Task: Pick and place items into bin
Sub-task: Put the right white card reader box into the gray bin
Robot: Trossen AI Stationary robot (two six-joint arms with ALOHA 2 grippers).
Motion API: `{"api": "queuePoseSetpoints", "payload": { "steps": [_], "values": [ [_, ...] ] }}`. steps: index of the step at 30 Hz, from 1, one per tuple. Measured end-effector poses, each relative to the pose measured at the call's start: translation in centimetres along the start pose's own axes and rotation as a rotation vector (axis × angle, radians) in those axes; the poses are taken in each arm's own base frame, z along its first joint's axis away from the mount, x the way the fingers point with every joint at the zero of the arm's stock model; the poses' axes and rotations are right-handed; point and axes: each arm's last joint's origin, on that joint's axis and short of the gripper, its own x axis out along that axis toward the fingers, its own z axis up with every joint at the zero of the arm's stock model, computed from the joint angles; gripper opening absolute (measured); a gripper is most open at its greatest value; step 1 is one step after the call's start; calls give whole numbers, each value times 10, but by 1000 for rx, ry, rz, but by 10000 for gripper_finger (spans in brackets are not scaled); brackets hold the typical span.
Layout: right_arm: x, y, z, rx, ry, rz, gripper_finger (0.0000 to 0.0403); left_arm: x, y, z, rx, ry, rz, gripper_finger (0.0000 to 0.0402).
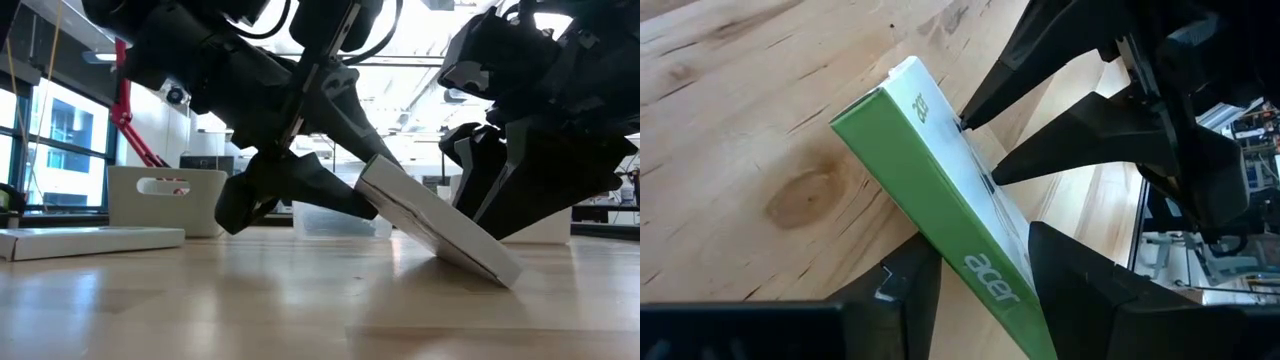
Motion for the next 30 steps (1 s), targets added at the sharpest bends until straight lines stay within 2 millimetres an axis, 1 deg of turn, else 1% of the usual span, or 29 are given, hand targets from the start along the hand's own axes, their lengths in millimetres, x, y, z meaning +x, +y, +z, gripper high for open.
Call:
{"api": "queuePoseSetpoints", "payload": {
  "steps": [17, 19, 26, 30],
  "values": [
    [0, 0, 1, -2, -6, -1, 142, 0, 0, 0, 19, 0, -1, 137],
    [0, 0, 1, -2, -7, -1, 142, 0, 0, 0, 19, 0, -1, 131],
    [0, 0, 1, -2, -8, 2, 142, 0, 0, 0, 10, -2, -4, 87],
    [0, 0, 1, -2, -8, 2, 142, 0, 0, 0, 10, -1, -4, 82]
  ]
}}
